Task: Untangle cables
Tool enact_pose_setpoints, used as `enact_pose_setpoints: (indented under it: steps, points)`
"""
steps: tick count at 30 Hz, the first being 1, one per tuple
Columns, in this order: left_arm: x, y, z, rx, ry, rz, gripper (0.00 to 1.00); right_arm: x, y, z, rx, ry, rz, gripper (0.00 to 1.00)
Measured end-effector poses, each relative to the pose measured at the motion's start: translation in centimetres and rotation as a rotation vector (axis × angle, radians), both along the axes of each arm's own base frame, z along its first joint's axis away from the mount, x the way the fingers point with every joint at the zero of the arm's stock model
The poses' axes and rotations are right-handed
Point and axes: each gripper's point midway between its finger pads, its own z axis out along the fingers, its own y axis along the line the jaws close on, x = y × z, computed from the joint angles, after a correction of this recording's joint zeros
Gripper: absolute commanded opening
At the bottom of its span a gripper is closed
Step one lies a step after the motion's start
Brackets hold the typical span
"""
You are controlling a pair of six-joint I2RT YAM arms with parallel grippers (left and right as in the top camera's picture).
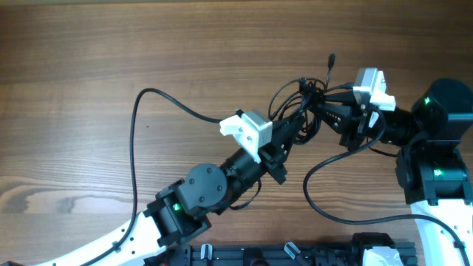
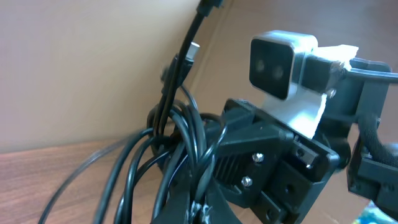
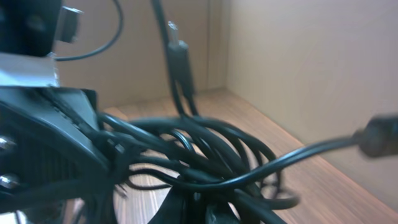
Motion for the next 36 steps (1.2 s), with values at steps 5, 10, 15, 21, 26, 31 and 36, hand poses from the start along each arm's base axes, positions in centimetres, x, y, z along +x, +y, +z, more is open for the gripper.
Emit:
enact_pose_setpoints:
  steps: [5, 10, 15, 21, 26, 31, 36]
  points:
    - [-0.1, -0.5, -0.1, -0.001, -0.004, -0.020, 0.04, -0.8, 0.3, 0.2, 0.012, 0.002, 0.052, 0.06]
    - [-0.2, -0.5, 0.0, 0.002, -0.017, -0.022, 0.04, -1.1, 0.4, 0.2, 0.021, 0.018, 0.067, 0.81]
    - [-0.1, -0.2, 0.4, 0.041, -0.082, 0.008, 0.04, 0.8, -0.7, -0.9, 0.012, 0.088, -0.040, 1.00]
    - [0.6, 0.6, 0.4, 0.092, -0.128, 0.074, 0.04, 0.3, -0.4, -2.1, 0.016, 0.194, -0.038, 1.00]
    - [2.6, 3.3, 0.6, 0.109, -0.120, 0.201, 0.04, -0.3, -0.4, -1.6, 0.022, 0.209, -0.065, 1.00]
    - [4.2, 6.3, 1.5, 0.098, -0.121, 0.304, 0.04, 0.2, -2.1, -2.5, -0.011, 0.272, -0.264, 1.00]
    - [4.0, 6.5, 1.0, 0.155, -0.138, 0.292, 0.04, 1.2, -5.3, -2.8, -0.053, 0.260, -0.534, 1.00]
